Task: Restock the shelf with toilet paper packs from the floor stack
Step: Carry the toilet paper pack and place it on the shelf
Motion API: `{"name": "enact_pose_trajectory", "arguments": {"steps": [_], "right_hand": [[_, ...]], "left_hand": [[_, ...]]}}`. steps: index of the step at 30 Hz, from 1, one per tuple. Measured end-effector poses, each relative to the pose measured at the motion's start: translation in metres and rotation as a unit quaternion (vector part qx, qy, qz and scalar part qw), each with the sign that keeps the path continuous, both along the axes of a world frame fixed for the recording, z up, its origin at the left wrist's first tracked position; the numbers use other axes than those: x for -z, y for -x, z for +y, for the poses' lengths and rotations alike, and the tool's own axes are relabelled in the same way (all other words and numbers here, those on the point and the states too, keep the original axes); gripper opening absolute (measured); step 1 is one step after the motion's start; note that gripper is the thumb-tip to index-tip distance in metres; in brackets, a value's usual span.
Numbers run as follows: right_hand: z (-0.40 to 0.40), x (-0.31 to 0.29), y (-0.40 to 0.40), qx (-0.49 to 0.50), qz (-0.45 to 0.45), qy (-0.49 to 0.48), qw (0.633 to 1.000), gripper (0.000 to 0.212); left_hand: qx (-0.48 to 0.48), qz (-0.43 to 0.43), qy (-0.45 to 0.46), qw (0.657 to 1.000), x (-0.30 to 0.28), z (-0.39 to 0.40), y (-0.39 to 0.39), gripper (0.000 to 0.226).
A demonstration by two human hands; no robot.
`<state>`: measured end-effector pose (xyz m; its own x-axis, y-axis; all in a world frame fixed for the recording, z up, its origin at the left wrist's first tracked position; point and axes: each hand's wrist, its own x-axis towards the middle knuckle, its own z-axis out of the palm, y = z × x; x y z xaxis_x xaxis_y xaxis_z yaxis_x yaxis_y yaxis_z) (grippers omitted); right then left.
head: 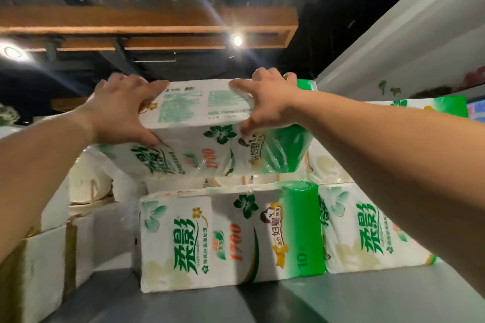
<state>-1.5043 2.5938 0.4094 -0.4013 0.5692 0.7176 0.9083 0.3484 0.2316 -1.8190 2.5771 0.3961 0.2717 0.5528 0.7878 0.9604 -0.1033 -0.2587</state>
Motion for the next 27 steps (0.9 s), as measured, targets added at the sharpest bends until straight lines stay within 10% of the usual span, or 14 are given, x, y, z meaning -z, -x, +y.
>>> {"name": "enact_pose_trajectory", "arguments": {"steps": [14,20,27], "right_hand": [[0.057,-0.042,-0.028,-0.032,0.105,0.256,0.961,0.113],[0.059,-0.051,-0.03,-0.063,0.092,0.352,0.929,0.064],[0.079,-0.051,-0.015,0.025,0.079,0.347,0.934,0.06]], "left_hand": [[0.096,-0.166,0.224,0.955,-0.035,0.049,-0.038,0.109],[0.074,-0.176,0.27,0.944,-0.048,0.055,-0.044,0.09],[0.028,-0.142,0.319,0.937,-0.061,0.061,-0.048,0.056]]}}
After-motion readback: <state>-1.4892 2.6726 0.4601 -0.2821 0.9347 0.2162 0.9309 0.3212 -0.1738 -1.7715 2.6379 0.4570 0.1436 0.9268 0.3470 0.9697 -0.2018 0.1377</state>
